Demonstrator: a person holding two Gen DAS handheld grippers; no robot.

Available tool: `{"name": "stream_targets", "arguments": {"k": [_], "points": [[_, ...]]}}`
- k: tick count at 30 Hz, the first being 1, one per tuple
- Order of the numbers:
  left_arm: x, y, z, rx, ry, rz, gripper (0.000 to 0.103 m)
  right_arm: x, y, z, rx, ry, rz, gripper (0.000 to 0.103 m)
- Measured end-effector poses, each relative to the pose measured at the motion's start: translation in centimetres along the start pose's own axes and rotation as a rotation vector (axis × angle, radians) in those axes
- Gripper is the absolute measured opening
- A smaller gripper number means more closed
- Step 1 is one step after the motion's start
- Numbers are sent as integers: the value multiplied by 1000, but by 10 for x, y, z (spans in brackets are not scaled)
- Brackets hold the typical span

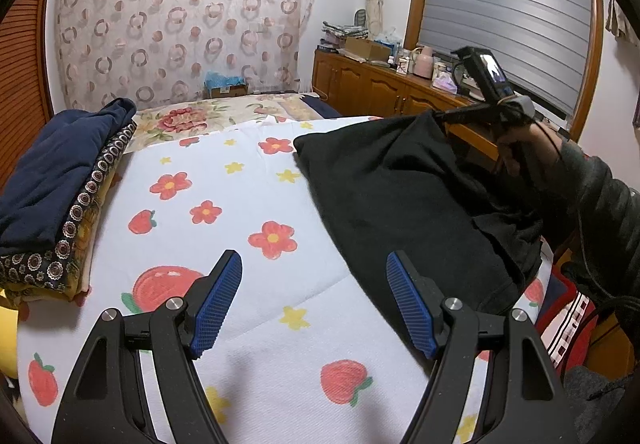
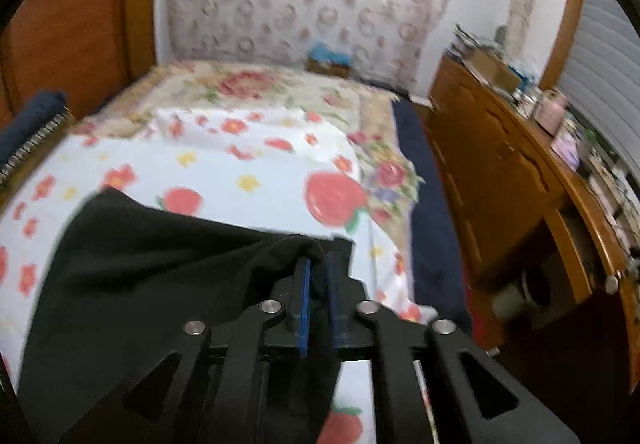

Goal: Fold small clothes

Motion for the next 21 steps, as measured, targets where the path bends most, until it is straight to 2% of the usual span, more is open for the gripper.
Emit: {"name": "stream_targets", "arguments": {"k": [2,4,6,10,12,15,21], "points": [[0,0,0,1,-1,0,76,1,-7,2,-8,-4,8,24],[0,1,0,-2,-2,-1,76,0,-11,-3,-24,6,9,40],[0,2,1,-4,-4,1,76,0,-12,-11,-14,25,15,44],[-1,7,5,-10,-9,9,76,-10,-18,-33,33,60,24,45],[-1,8,5,-14,-12,13,76,-27,-20,-43,95,71,7,45],[-1,10,6,-18,-15,20,76,-43,-29,-42,200,41,5,45],[-1,14,9,-18,-22,28,76,-42,-31,-20,205,10,18,45]]}}
Point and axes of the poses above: each gripper's, at about its wrist camera, not at the fingertips, and z roughly the way its jaws point, y to its right, x to its top, the point moved 3 cm from there along z, roughly the way its jaws point, and after that the axes turned 6 degrees about -y, right-handed, at the moved point
